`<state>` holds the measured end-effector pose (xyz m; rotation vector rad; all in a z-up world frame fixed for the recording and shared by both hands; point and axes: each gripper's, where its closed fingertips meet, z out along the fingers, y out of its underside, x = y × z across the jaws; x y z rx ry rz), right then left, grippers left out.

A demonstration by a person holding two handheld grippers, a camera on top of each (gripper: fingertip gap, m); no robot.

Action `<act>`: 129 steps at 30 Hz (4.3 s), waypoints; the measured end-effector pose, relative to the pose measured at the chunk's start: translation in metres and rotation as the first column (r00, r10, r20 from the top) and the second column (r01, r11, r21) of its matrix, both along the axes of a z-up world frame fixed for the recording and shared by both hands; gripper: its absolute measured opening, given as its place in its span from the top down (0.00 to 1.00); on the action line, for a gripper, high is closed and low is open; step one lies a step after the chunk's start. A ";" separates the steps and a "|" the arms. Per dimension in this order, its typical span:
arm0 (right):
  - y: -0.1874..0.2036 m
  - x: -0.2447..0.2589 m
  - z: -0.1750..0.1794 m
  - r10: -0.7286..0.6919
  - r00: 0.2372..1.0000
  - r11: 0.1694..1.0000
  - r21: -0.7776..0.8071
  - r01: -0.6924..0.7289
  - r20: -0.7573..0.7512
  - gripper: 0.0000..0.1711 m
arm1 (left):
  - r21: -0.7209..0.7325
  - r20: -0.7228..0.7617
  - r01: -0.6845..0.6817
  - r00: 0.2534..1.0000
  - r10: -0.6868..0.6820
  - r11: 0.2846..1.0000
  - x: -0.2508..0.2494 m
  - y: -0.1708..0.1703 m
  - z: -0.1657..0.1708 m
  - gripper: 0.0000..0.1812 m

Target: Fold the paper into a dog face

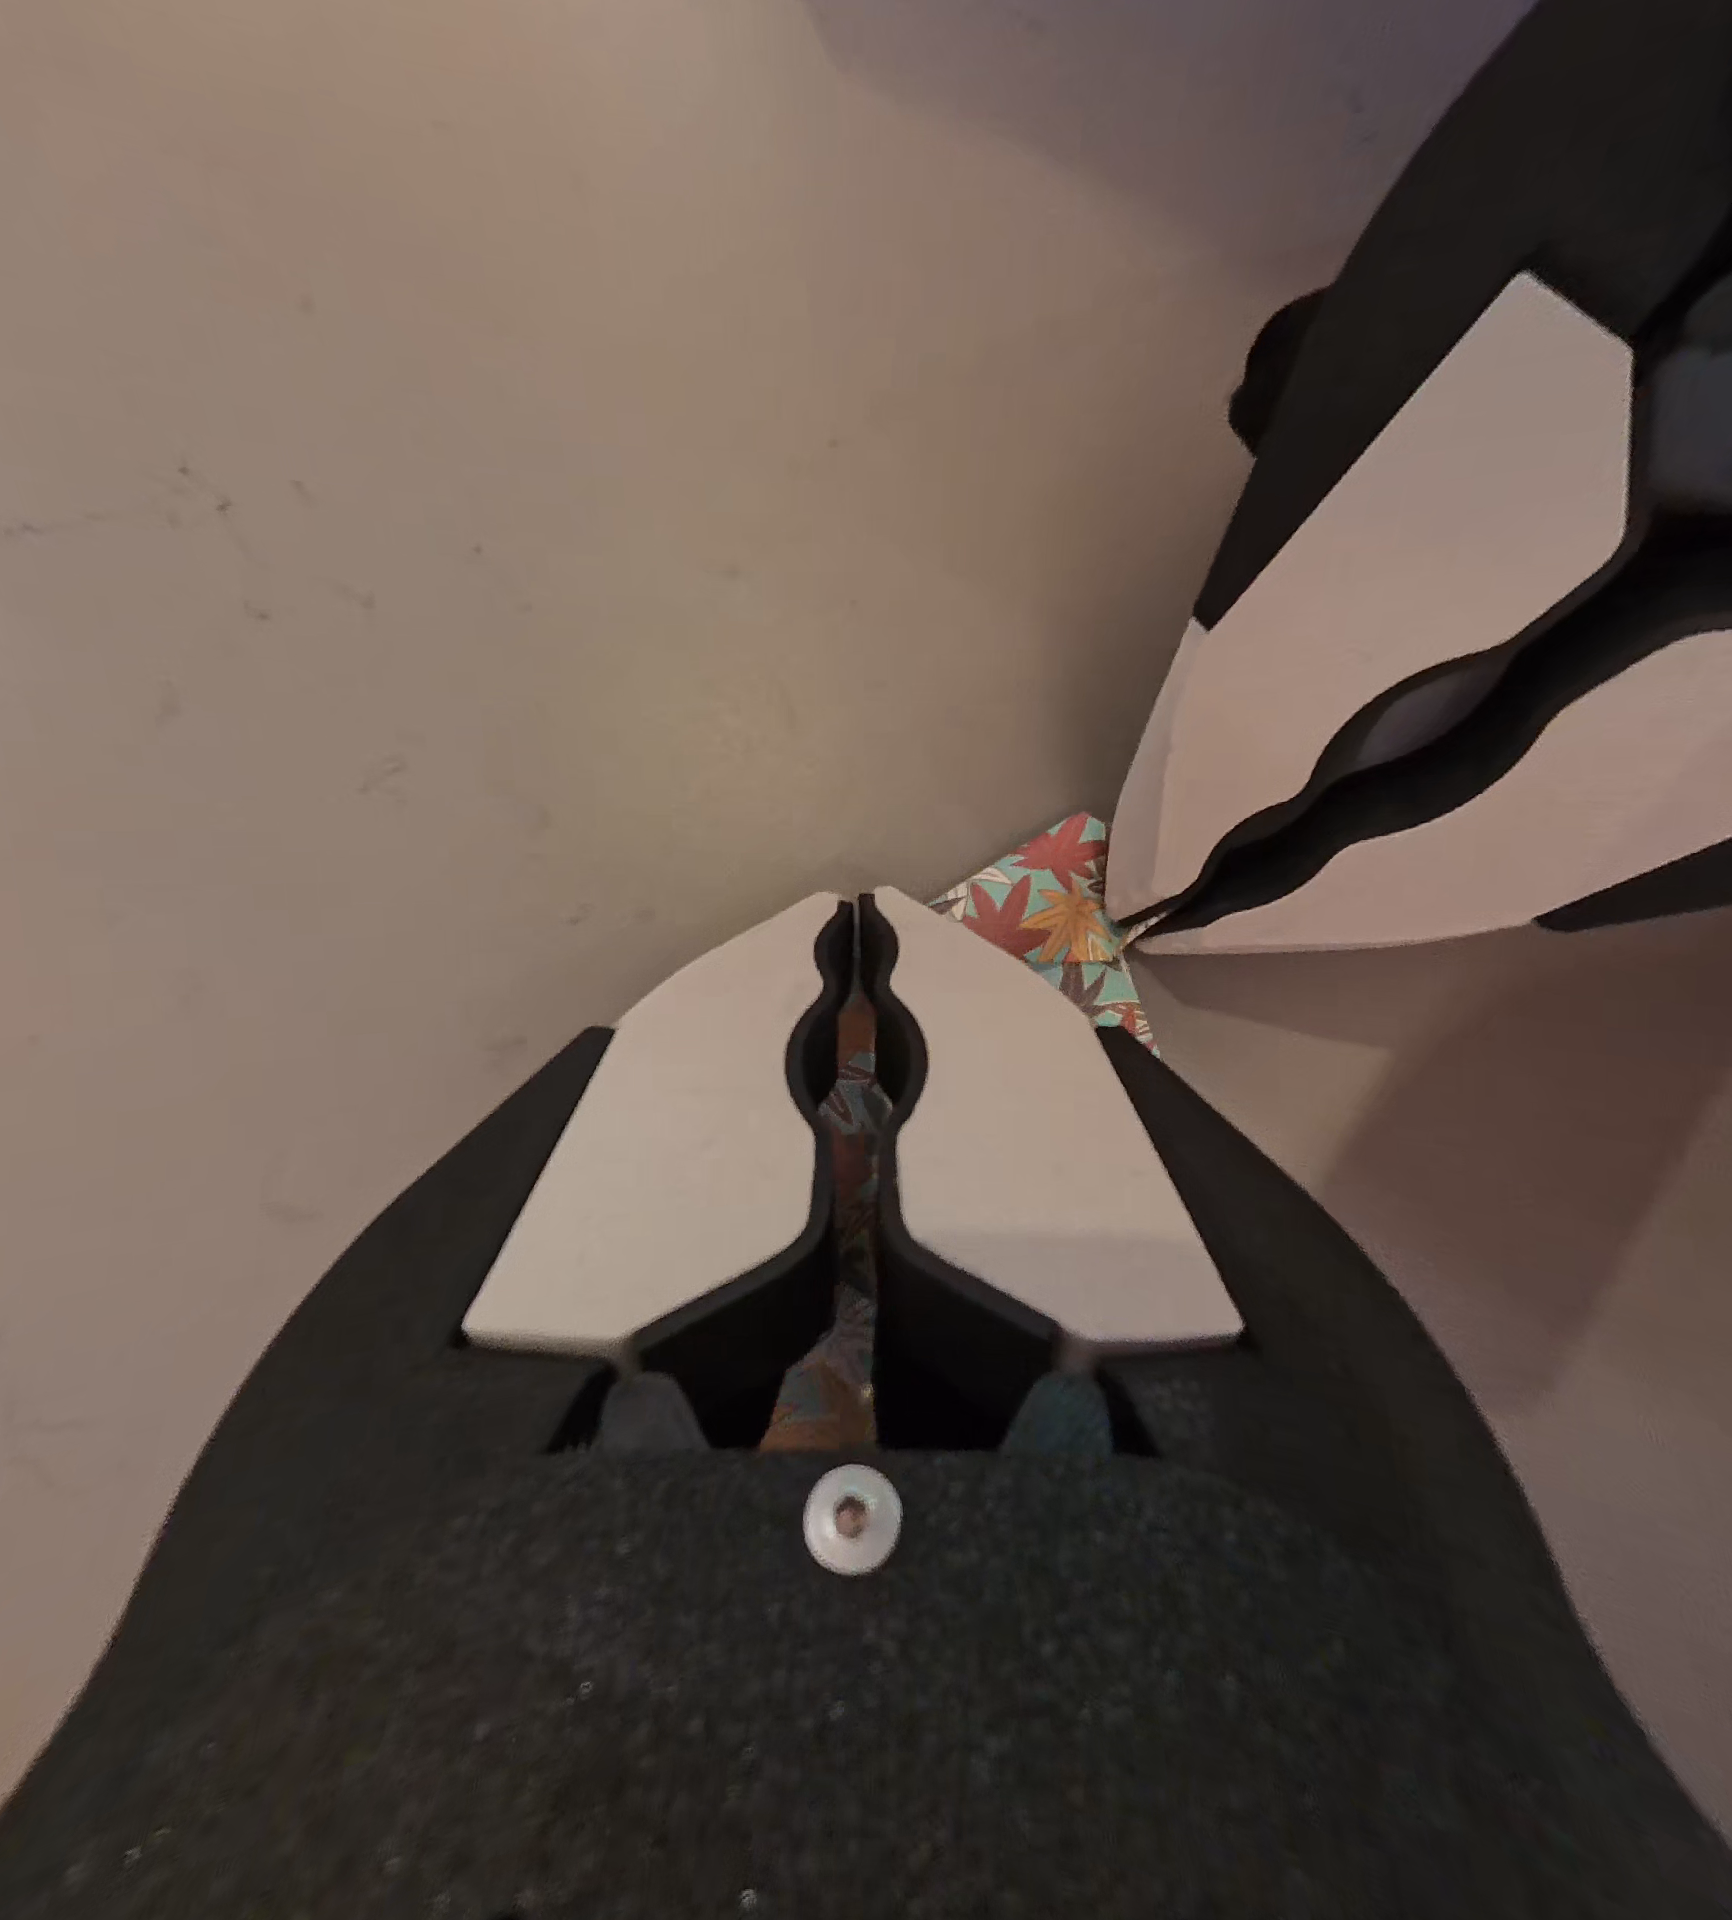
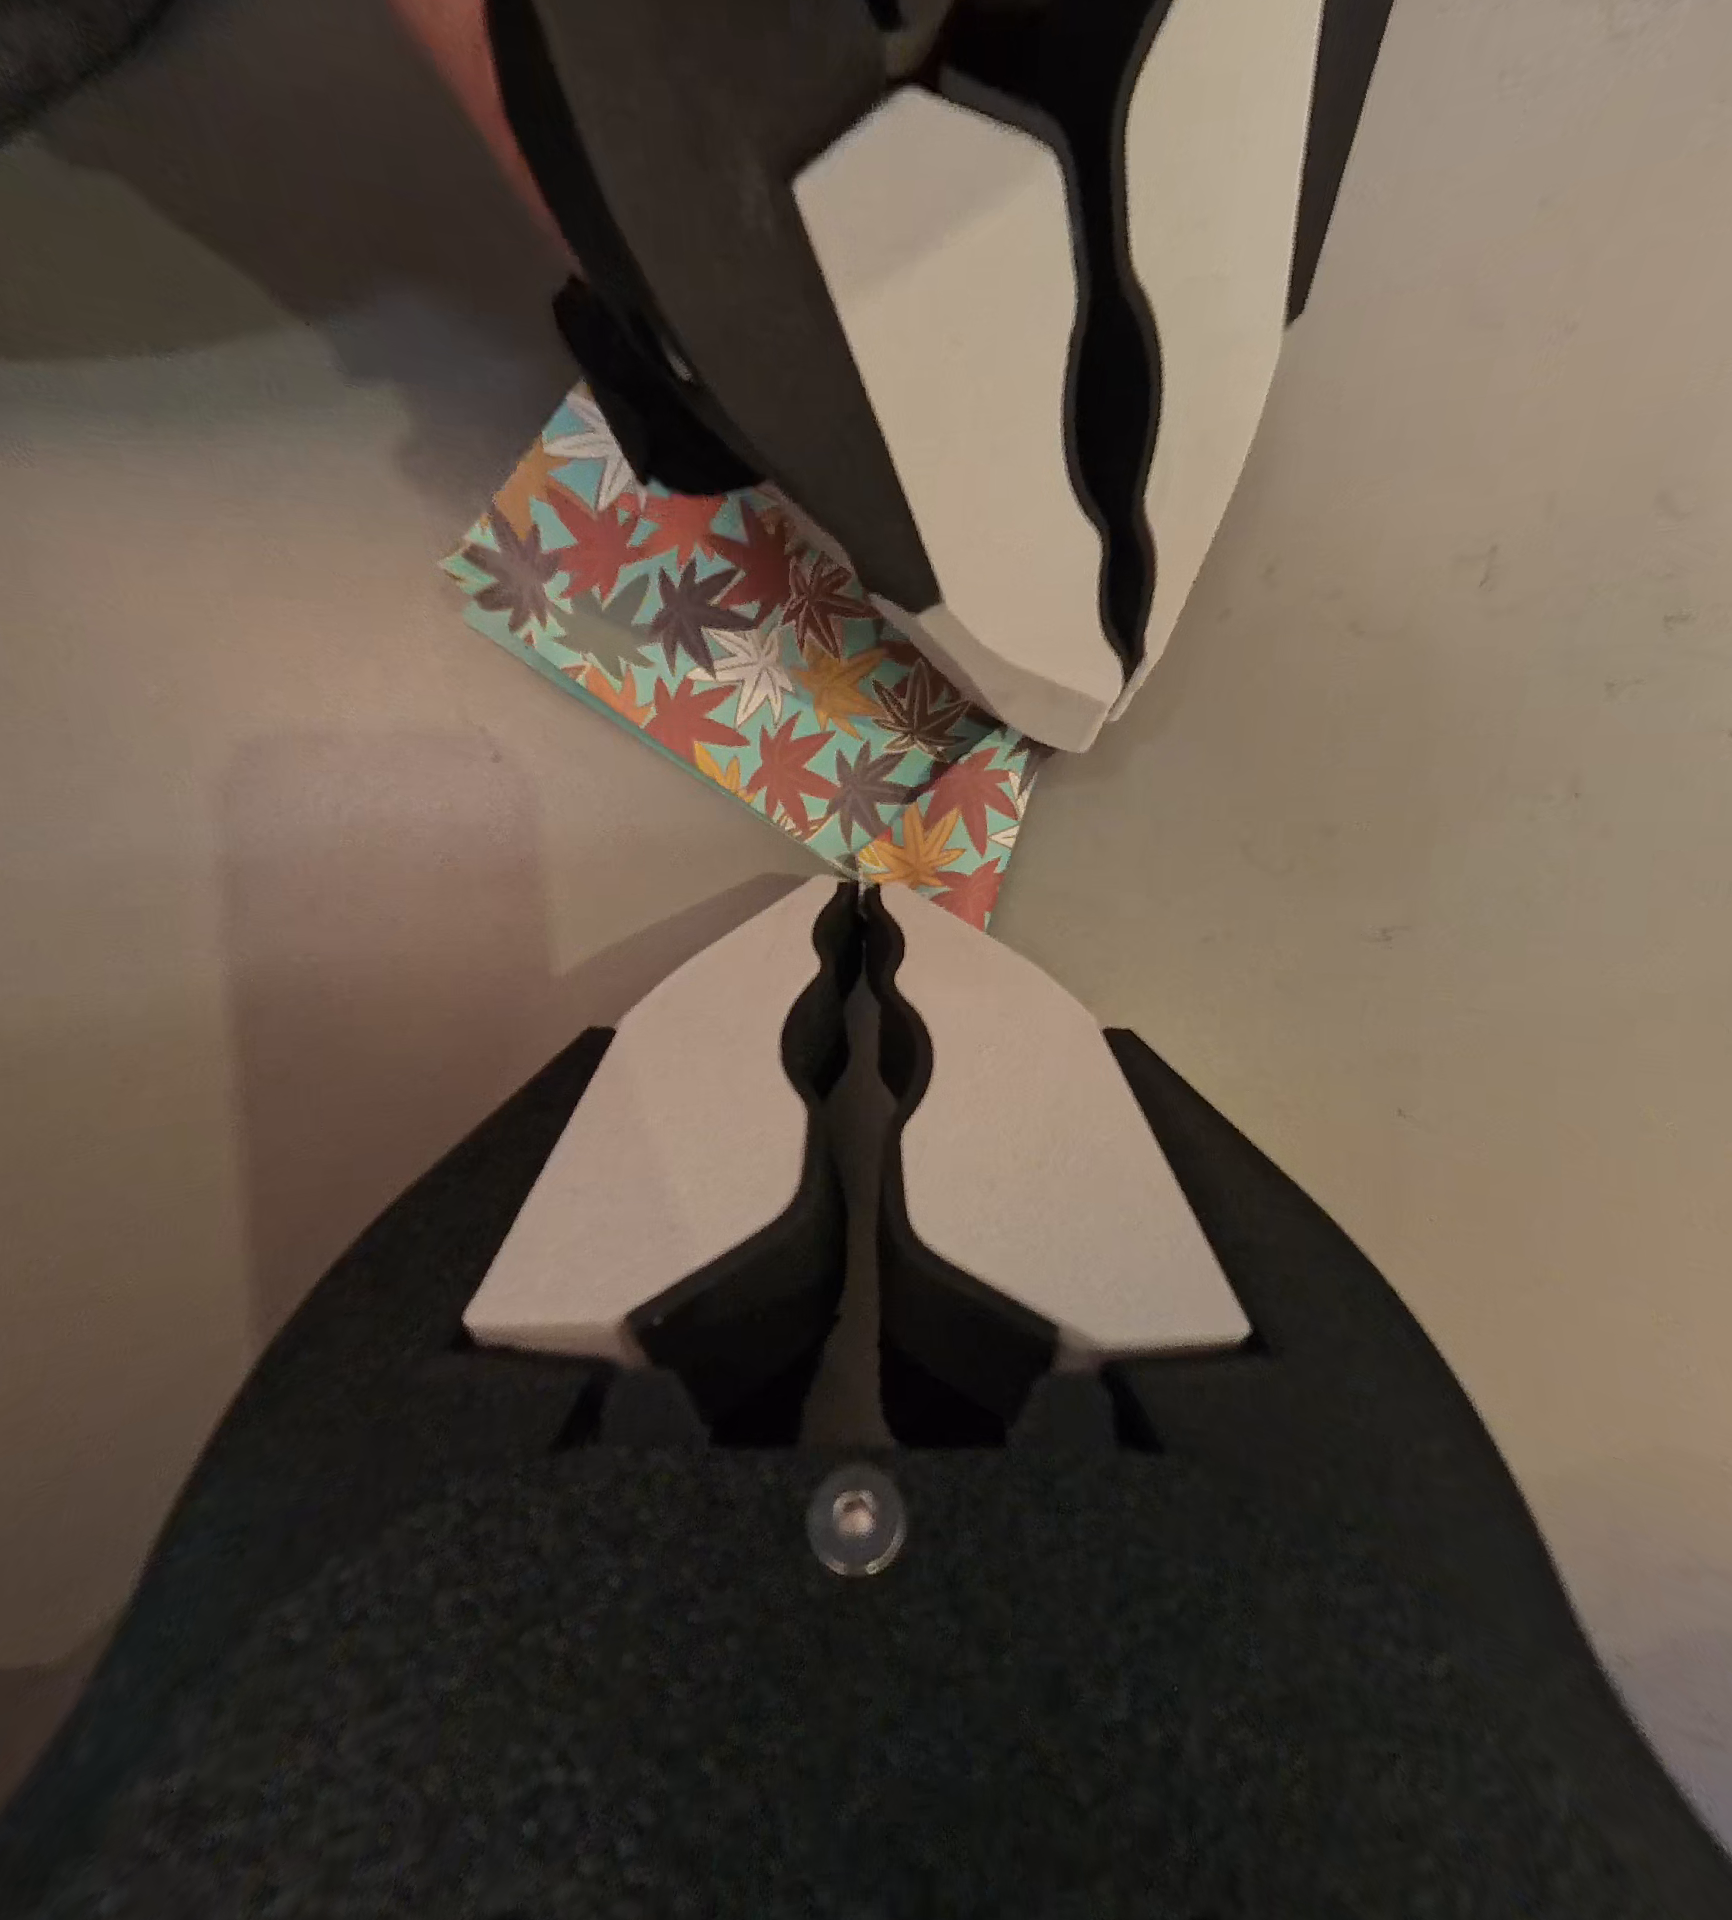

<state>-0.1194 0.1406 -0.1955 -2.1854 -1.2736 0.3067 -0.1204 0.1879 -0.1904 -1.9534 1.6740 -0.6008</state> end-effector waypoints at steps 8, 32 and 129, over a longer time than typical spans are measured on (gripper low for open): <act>0.000 0.000 0.000 -0.004 1.000 1.000 0.004 0.003 0.008 1.00 | 0.048 0.032 0.025 0.999 -0.027 0.999 -0.011 -0.013 0.019 0.97; -0.017 -0.007 0.002 0.101 0.991 0.992 -0.072 -0.107 -0.082 0.87 | -0.020 -0.005 0.012 1.000 -0.012 1.000 -0.014 -0.019 -0.004 1.00; 0.023 -0.007 0.001 0.011 1.000 0.994 0.105 -0.014 0.027 1.00 | -0.006 0.052 -0.068 0.996 0.068 0.998 -0.004 0.001 -0.004 1.00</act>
